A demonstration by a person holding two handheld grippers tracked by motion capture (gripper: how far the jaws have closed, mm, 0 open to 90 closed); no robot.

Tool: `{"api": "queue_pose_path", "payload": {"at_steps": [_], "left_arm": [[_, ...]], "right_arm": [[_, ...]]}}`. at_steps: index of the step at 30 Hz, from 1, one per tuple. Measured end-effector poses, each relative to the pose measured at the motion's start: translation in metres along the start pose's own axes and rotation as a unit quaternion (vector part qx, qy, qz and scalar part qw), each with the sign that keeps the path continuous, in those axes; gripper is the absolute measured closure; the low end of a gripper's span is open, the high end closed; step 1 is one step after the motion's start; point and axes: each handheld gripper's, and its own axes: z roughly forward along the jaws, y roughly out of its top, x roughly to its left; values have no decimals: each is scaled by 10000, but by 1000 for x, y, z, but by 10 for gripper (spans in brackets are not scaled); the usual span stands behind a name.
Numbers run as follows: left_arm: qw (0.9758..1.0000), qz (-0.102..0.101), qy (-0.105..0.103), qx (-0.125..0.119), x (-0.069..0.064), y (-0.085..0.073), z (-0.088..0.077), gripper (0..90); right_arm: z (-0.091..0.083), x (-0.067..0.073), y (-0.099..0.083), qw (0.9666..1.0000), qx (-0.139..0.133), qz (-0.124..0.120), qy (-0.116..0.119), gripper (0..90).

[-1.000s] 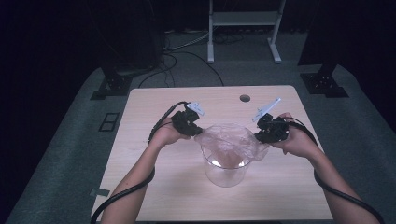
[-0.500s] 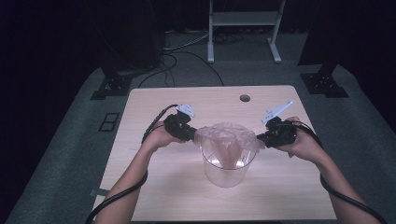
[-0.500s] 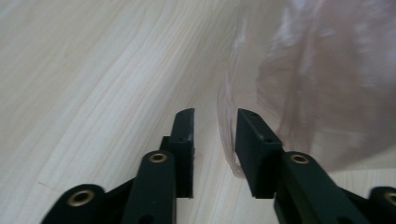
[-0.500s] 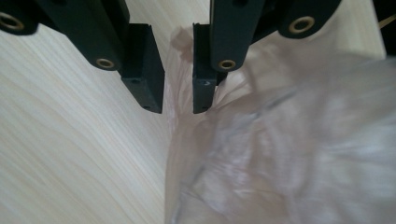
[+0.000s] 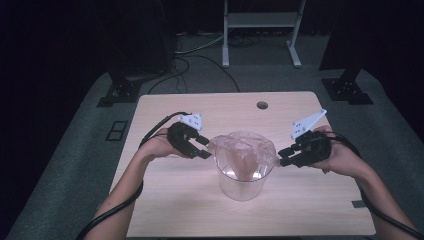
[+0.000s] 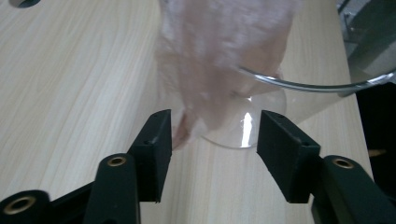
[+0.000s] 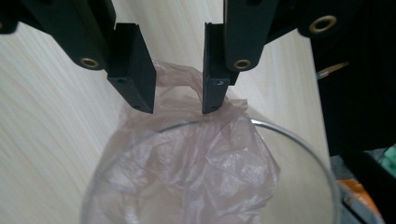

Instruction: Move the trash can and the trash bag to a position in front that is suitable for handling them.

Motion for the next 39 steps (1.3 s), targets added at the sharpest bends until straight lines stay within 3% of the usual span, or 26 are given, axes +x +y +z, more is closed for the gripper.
{"api": "queue_pose_path", "payload": {"at_steps": [3, 8, 14, 22, 26, 29, 32, 35, 39], "left_arm": [[9998, 187, -3, 41, -3, 3, 1, 426], [9988, 490, 32, 45, -8, 11, -1, 531], [9989, 444, 24, 146, -8, 14, -6, 559], [9986, 170, 488, 104, 2, 23, -13, 421], [9980, 272, 569, 60, 5, 33, -12, 406], [9981, 437, 410, 132, 4, 37, -5, 517], [9981, 501, 343, 142, 1, 38, -3, 788], [9985, 452, 291, 92, -5, 34, -5, 840], [9977, 637, 218, -33, -24, 25, -12, 839]], "right_arm": [[1, 4, 3, 9998, 83, -153, 60, 621], [-3, 14, 5, 9993, 196, -321, 45, 585], [-12, 23, 0, 9991, 217, -370, -52, 540], [-13, 26, 2, 9991, 50, -383, -180, 544], [-12, 25, 4, 9992, 54, -362, -157, 608], [-11, 25, 5, 9992, 67, -361, -176, 672], [-10, 26, 5, 9993, 44, -314, -222, 800], [-9, 27, 4, 9995, 42, -247, -206, 893], [-6, 33, 0, 9997, 52, -227, -65, 900]]}}
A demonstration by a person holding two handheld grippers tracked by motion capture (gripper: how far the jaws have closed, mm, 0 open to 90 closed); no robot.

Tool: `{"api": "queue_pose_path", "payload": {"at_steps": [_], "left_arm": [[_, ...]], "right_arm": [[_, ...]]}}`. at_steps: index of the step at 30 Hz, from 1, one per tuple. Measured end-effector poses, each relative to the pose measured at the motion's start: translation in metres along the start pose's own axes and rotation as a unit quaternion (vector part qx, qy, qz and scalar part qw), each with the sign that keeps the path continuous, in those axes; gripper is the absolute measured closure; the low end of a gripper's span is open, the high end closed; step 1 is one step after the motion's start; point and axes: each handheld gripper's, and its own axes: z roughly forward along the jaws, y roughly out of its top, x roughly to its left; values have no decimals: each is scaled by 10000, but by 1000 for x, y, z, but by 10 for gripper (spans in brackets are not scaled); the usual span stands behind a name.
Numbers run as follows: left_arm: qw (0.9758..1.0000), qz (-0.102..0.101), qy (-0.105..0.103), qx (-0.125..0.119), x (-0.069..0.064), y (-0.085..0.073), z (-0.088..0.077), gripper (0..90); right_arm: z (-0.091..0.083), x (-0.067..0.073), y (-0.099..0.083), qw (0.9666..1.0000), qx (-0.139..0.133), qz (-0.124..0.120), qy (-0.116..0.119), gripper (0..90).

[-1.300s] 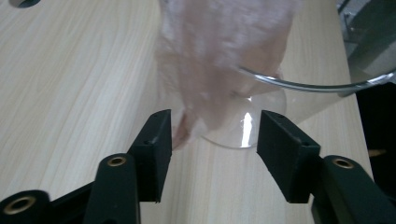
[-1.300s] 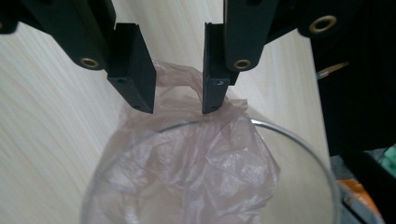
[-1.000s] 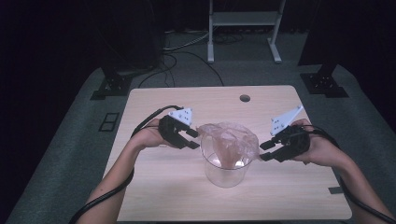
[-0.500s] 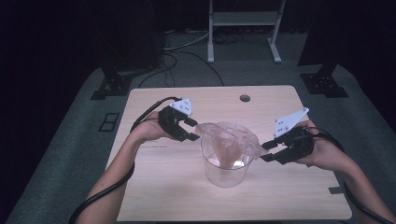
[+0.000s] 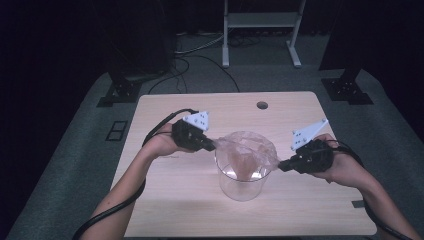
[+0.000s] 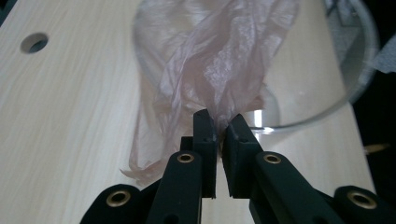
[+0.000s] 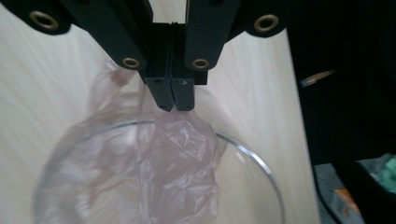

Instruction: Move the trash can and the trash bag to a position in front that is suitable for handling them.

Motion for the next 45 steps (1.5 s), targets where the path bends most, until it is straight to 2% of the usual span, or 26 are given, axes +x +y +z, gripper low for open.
{"api": "queue_pose_path", "payload": {"at_steps": [5, 7, 11, 13, 16, 18, 20, 25, 27, 30, 32, 33, 39, 42, 45], "left_arm": [[9999, 102, -26, -27, -24, -11, 1, 840], [9999, 157, -45, 37, -31, -15, 3, 839], [9998, 110, -119, 72, -39, -27, 10, 839], [9995, 125, -184, 209, -42, -32, 17, 856], [9994, 84, -207, 274, -43, -37, 26, 879], [9994, 41, -261, 216, -43, -38, 27, 880], [9997, 19, -217, 127, -43, -37, 22, 848], [9999, -110, -42, 108, -37, -33, 3, 750], [9998, -207, -40, 58, -34, -29, -4, 695], [9996, -268, 28, 22, -29, -23, -12, 652], [9994, -314, 69, 94, -26, -20, -15, 609], [9994, -334, 60, 108, -25, -19, -15, 589], [9964, -780, 126, 320, -13, -17, -8, 449], [9957, -832, 199, 345, -8, -16, -1, 451], [9962, -814, 177, 247, -7, -15, 5, 627]], "right_arm": [[15, 8, -3, 9996, 214, -45, 198, 900], [22, 10, -2, 9992, 275, -75, 274, 900], [33, 13, -2, 9985, 394, -88, 361, 900], [37, 13, -2, 9982, 433, -86, 412, 900], [46, 13, -2, 9973, 539, -63, 491, 900], [51, 13, -2, 9969, 620, -82, 478, 900], [50, 14, -1, 9973, 562, -113, 462, 900], [33, 11, 0, 9988, 386, -101, 294, 900], [27, 10, 0, 9991, 347, -101, 239, 900], [20, 9, -1, 9993, 294, -79, 200, 900], [17, 9, -2, 9994, 223, -53, 277, 892], [16, 9, -2, 9995, 196, -59, 259, 860], [9, 8, -4, 9991, 22, -34, 421, 706], [9, 8, -3, 9990, -54, -54, 445, 670], [13, 11, -1, 9993, -57, -104, 365, 679]]}}
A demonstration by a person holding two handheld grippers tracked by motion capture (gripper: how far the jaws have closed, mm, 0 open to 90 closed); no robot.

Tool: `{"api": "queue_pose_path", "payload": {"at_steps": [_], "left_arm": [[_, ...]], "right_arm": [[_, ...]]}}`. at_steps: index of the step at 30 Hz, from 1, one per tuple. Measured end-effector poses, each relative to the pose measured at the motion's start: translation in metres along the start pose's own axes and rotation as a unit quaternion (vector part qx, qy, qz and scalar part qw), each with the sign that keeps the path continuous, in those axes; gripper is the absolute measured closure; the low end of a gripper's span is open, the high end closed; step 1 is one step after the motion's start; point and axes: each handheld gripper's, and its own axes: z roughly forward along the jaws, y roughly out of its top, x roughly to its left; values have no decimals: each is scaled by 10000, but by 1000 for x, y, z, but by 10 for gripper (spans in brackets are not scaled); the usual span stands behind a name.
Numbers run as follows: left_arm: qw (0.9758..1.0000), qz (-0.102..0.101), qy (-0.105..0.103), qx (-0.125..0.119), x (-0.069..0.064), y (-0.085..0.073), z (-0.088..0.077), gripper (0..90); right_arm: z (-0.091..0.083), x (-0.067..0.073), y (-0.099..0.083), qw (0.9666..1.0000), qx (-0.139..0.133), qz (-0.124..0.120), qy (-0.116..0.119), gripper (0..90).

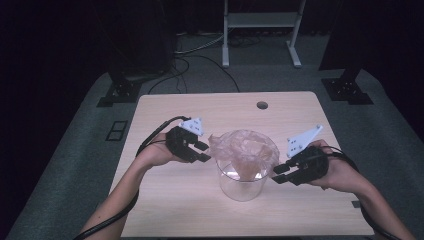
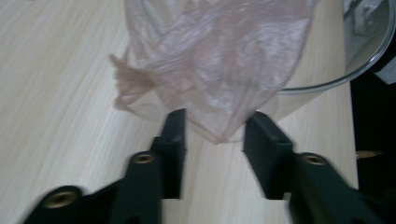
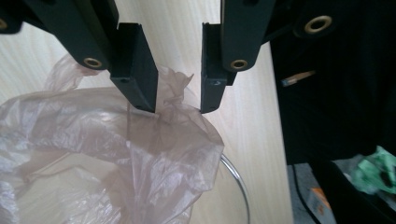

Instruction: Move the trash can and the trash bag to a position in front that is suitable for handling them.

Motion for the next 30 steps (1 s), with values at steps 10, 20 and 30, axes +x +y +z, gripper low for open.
{"api": "queue_pose_path", "payload": {"at_steps": [10, 20, 30], "left_arm": [[9988, 137, -365, -303, -19, -14, 5, 898], [9974, -52, -523, -487, -22, -30, 28, 898], [9980, -193, -499, -350, -24, -35, 3, 757]], "right_arm": [[10, 9, 2, 9999, 27, -29, -110, 900], [33, 5, -1, 9997, 229, 58, -17, 900], [26, 3, -6, 9998, 126, 89, -119, 900]]}}
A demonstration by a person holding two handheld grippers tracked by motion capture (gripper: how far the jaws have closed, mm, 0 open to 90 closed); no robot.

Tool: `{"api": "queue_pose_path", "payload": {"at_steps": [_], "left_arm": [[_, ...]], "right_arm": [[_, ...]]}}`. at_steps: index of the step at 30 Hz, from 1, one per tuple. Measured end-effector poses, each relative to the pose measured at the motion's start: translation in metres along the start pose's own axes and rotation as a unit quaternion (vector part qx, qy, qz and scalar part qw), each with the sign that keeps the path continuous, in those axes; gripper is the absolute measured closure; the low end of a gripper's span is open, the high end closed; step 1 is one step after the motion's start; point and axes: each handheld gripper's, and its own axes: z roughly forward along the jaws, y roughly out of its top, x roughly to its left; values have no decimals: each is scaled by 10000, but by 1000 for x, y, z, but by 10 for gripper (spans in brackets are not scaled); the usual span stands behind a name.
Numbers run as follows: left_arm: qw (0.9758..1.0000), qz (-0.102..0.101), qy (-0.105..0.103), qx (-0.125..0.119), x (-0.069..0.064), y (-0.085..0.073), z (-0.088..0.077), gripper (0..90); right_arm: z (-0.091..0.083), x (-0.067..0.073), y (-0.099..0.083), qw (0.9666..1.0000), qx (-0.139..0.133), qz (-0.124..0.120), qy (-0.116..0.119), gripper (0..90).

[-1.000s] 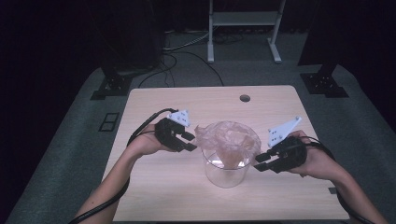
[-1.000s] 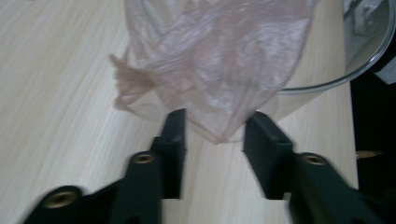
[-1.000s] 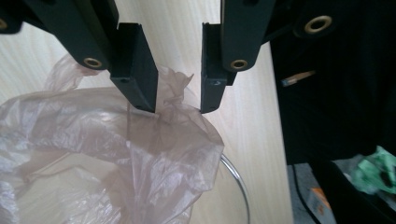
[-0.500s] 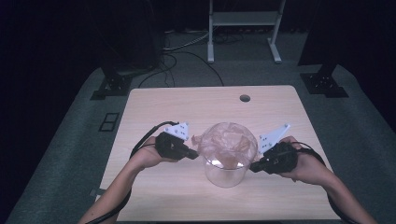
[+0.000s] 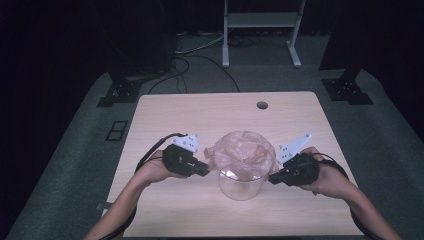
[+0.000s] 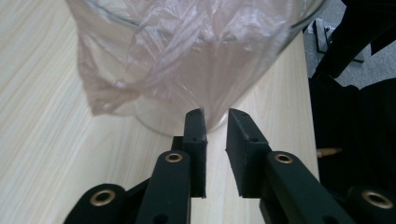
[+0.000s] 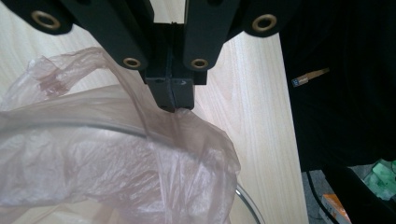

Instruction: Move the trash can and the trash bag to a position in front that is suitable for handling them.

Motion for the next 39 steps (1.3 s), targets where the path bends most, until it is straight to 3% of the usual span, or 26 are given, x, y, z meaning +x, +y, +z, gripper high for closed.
{"api": "queue_pose_path", "payload": {"at_steps": [5, 9, 16, 19, 20, 23, 26, 30, 39], "left_arm": [[9998, 64, 207, -37, -3, 10, -29, 741], [9989, 200, 429, -6, -2, 24, -39, 707], [9980, 347, 464, 262, 7, 45, -23, 586], [9974, 366, 462, 422, 12, 48, -12, 582], [9969, 424, 429, 496, 12, 49, -9, 608], [9967, 483, 372, 530, 12, 49, -7, 736], [9962, 524, 364, 590, 11, 48, -7, 821], [9962, 568, 297, 585, 8, 47, -6, 872], [9964, 574, 266, 559, 6, 46, -6, 877]], "right_arm": [[-5, -2, 0, 9999, 41, -16, -91, 900], [-7, -2, 2, 9999, 35, -34, -88, 900], [-6, -2, 4, 10000, 32, -57, -42, 900], [-7, -3, 3, 10000, 25, -35, -23, 900], [-8, -3, 2, 10000, 8, -27, 2, 896], [-11, -4, -1, 9999, -76, -10, 95, 769], [-19, -5, -5, 9995, -265, 82, 130, 723], [-30, -7, -4, 9984, -550, 162, -18, 660], [-41, -6, 1, 9973, -686, 13, -252, 652]]}}
